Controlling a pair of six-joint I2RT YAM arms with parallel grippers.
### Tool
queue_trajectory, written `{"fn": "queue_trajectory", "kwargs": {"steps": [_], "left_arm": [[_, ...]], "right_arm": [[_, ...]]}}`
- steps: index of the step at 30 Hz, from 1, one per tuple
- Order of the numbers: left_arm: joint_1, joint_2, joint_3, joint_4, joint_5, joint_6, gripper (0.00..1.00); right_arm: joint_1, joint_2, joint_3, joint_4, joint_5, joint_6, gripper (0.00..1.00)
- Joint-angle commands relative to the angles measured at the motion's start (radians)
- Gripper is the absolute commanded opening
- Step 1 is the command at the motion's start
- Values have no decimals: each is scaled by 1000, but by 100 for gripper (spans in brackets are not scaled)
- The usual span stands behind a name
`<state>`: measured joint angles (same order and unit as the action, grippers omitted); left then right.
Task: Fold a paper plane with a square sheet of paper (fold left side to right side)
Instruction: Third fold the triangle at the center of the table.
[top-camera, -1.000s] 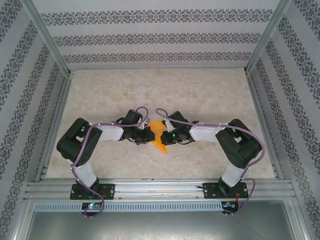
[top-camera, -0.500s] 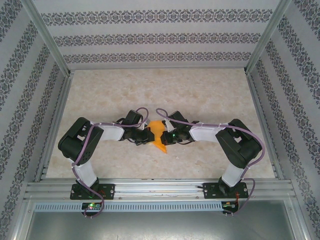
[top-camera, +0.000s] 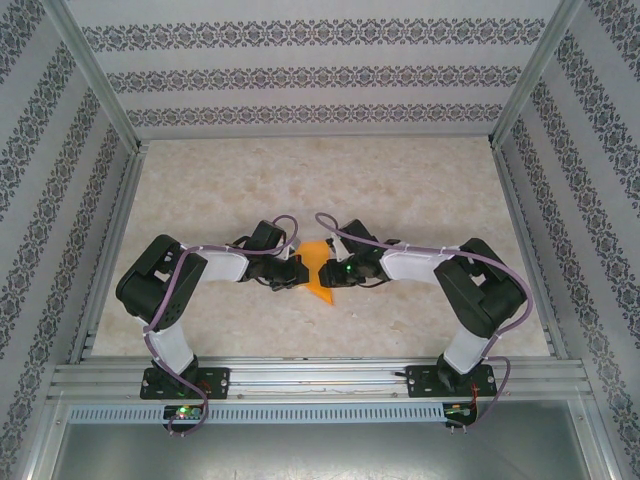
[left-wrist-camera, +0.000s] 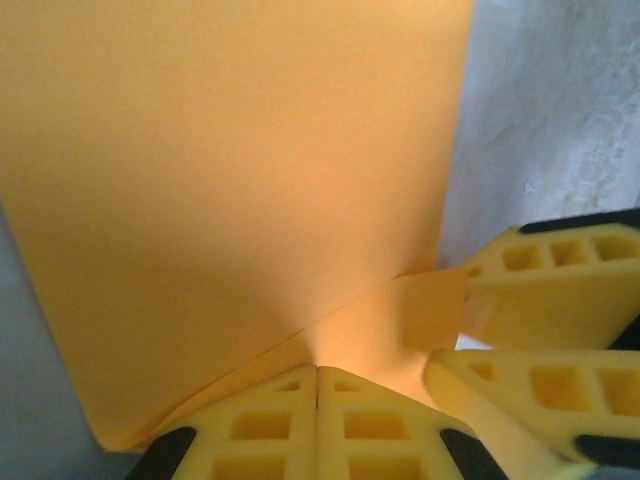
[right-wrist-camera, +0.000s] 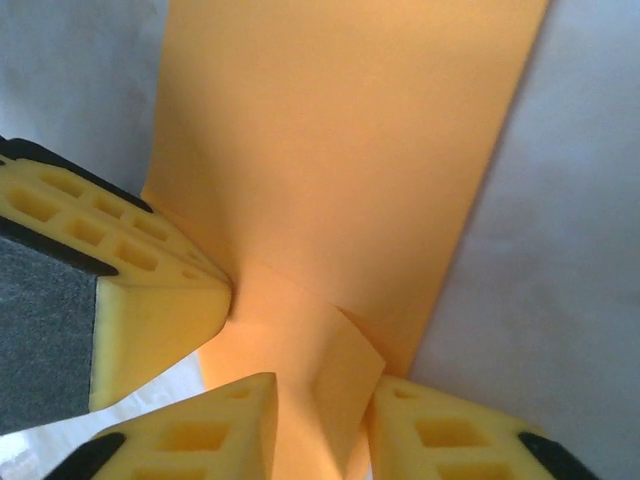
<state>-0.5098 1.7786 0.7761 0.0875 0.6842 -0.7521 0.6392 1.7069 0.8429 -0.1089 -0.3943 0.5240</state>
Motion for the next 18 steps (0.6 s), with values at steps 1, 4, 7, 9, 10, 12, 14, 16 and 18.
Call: {"fn": "queue_trajectory", "kwargs": {"steps": [1,4,7,9,10,12,14,16,18], "left_arm": [[-10,33,-25,-82,-72,21,4],[-9,34,-25,-81,-71,19,4],[-10,35,-27,-78,-69,16,4],[-9,34,-26,-80,-69,17,4],[-9,32,-28,-80,-70,17,4],[-9,32,-27,-83,-72,19,4],[-10,33,-28,-83,-72,19,4],[-9,33,-30,-83,-73,20,4],[-10,33,-30,-84,-73,21,4]], "right_arm": [[-28,-60,8,-37,-17,13,36],[-45,-106,-16,-48,-40,18,40],[-54,-150,-42,-68,-82,24,38],[-53,-167,-60,-68,-144,40,32],[-52,-169,-68,-66,-173,53,28],[-45,-165,-85,-48,-237,91,18],[-29,-158,-101,-23,-274,121,12],[-11,-149,-107,-8,-281,140,8],[3,-137,-105,-2,-271,149,7]]}}
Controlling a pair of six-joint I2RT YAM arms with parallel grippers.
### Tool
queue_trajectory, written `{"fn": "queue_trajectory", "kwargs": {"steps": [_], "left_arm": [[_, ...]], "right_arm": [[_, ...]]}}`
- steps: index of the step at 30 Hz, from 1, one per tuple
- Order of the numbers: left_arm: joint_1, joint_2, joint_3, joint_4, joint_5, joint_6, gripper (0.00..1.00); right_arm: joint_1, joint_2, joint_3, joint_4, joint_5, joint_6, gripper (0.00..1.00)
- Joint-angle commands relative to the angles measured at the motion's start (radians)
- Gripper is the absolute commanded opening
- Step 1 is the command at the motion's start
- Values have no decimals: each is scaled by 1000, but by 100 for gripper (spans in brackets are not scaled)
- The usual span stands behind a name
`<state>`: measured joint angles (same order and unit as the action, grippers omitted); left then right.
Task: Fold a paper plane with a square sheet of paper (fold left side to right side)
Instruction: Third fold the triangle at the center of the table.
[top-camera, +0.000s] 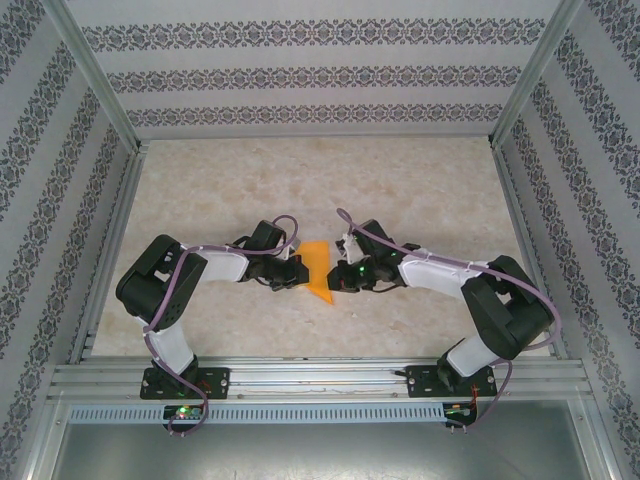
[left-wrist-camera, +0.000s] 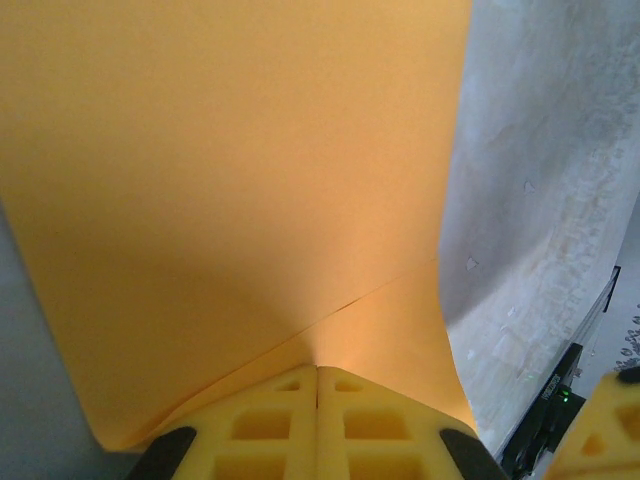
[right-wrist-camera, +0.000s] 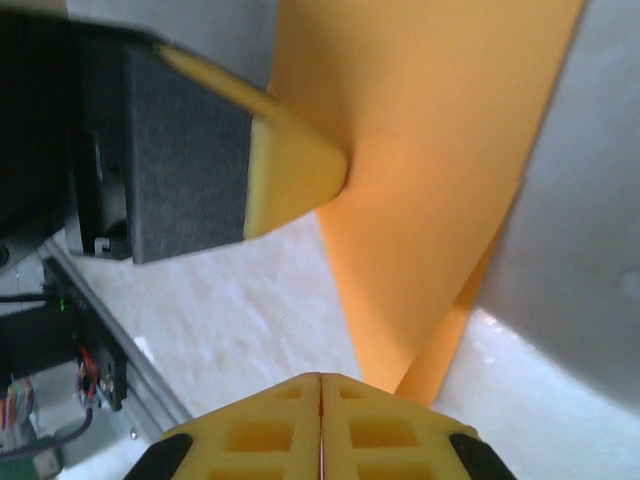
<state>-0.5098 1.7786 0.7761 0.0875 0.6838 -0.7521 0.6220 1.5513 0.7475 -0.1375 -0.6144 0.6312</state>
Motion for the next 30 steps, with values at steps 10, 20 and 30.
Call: {"fn": "queue_trajectory", "kwargs": {"steps": [10,20,30], "left_arm": [[-10,34,-28,-88,-72,24,4],[-9,33,-30,-86,-69,24,4],[-9,37,-28,-88,-67,25,4]], "right_arm": [[48,68,-3,35,-22,51,7],[57,98,-19,22,8,44,8],[58,119,-25,24,15,51,8]]}}
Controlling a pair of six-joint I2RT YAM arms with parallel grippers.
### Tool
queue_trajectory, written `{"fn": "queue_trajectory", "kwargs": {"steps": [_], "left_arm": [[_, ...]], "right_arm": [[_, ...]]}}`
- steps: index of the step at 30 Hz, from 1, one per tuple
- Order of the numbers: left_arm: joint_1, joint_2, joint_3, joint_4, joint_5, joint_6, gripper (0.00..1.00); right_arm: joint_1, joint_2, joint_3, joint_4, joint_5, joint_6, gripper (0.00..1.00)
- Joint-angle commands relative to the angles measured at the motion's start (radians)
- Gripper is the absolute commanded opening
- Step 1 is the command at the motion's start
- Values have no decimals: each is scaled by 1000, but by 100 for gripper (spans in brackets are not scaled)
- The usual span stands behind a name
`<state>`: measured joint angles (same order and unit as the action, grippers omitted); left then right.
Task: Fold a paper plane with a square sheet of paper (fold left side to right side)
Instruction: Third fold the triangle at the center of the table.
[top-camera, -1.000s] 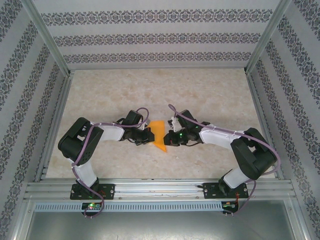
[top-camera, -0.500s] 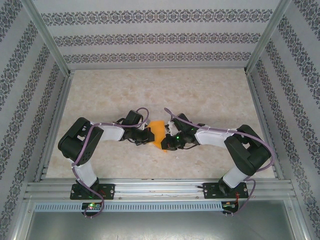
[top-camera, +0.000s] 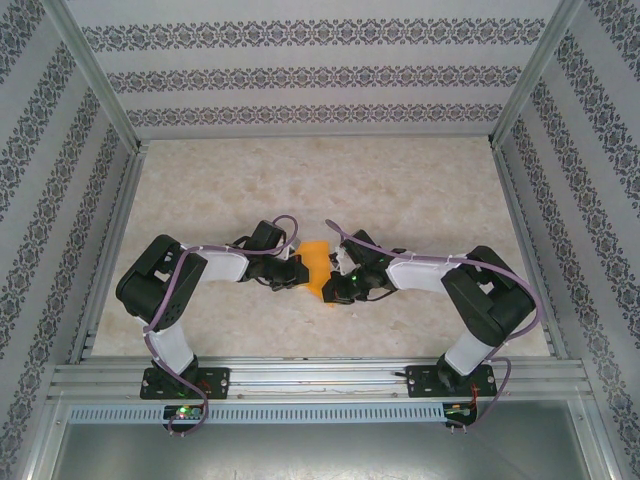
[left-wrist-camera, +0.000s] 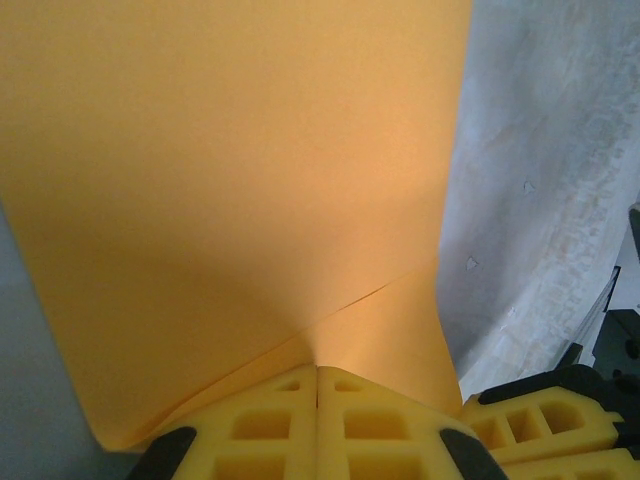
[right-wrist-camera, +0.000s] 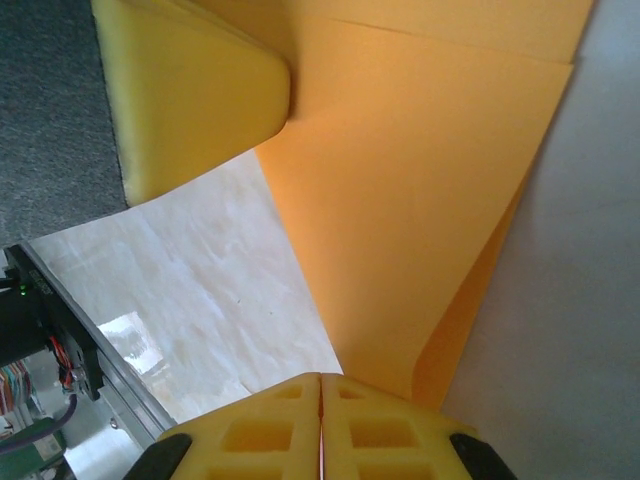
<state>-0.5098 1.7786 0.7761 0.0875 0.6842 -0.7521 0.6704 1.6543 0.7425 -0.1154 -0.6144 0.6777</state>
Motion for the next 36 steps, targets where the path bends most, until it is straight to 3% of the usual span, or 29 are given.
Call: {"fn": "queue_trajectory", "kwargs": {"steps": [1,36], "left_arm": [[-10,37,-29,-88,-68,26,4],[-10,47,-14,-118,-87,30,4]], "right_arm": [[9,18,-21,3,17,5,8],[13,41,-52,-101,13,1,9]]}}
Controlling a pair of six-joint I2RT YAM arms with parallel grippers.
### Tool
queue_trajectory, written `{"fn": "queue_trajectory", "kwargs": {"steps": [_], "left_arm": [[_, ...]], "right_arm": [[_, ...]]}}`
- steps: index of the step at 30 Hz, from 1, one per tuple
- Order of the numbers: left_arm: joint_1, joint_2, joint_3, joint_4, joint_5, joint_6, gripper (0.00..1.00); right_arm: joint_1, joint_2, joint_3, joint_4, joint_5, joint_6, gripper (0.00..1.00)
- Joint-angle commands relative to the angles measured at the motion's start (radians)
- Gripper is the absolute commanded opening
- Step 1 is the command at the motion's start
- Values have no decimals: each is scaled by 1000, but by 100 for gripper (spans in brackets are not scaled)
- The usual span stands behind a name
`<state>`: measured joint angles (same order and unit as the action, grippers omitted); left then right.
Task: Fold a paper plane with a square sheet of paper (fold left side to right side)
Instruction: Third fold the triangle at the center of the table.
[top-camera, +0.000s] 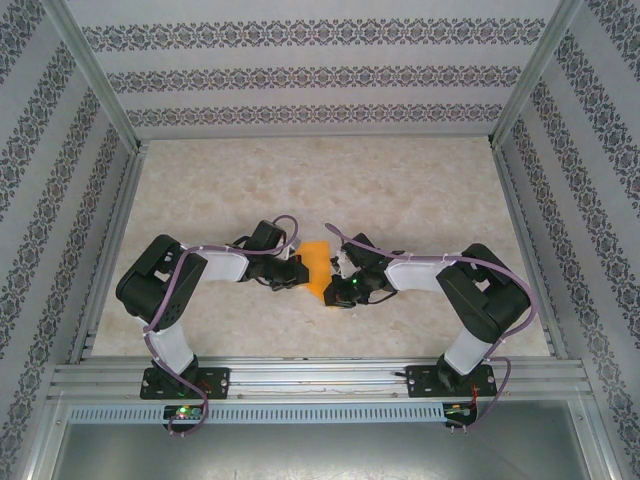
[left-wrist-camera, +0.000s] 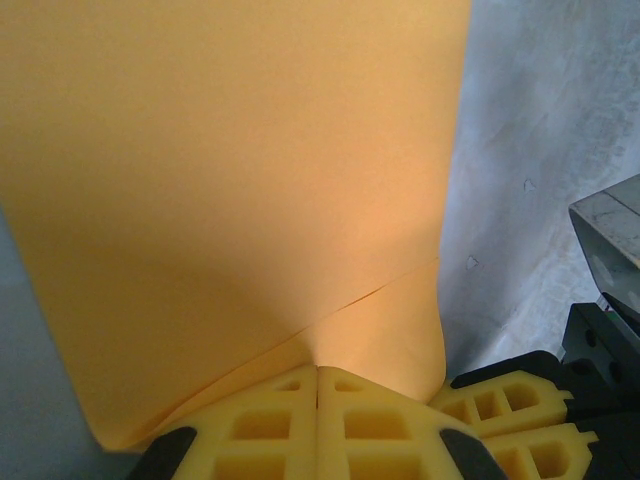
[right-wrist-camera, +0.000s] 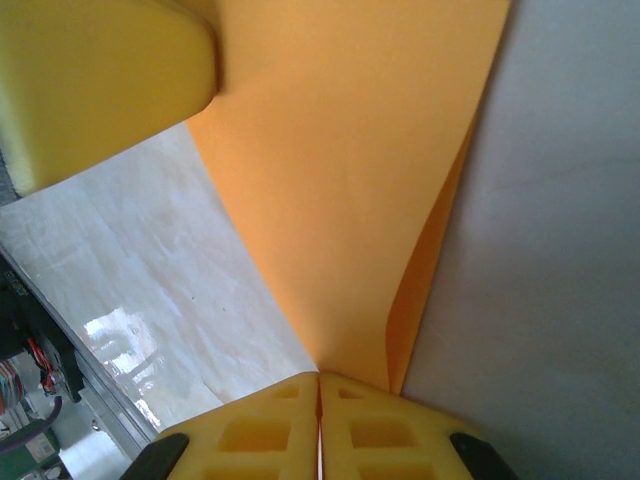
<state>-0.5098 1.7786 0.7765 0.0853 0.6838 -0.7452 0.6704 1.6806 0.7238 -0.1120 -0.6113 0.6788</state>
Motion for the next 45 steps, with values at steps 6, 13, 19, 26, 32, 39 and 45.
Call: {"fn": "queue_trajectory", "kwargs": {"steps": [6,13,19,26,32,39,45], "left_arm": [[-9,49,-16,-125,-95,23,4],[-10,47,-19,-124,-94,23,4],[-10,39,-17,-129,-93,30,4],[-9,34,-17,-128,-89,34,5],[-9,33,-16,-125,-87,32,5],[-9,33,-16,-123,-85,30,5],[-10,32,-16,-126,-85,30,5]], "right_arm": [[13,11,-35,-190,1,-26,9],[10,-11,-23,-249,-5,-52,9],[-8,-58,5,-310,-5,-78,9],[-28,-156,41,-322,-26,-85,9],[-11,-145,45,-188,-20,-34,5],[23,-63,80,-76,28,13,4],[35,-15,87,-79,67,27,4]]}}
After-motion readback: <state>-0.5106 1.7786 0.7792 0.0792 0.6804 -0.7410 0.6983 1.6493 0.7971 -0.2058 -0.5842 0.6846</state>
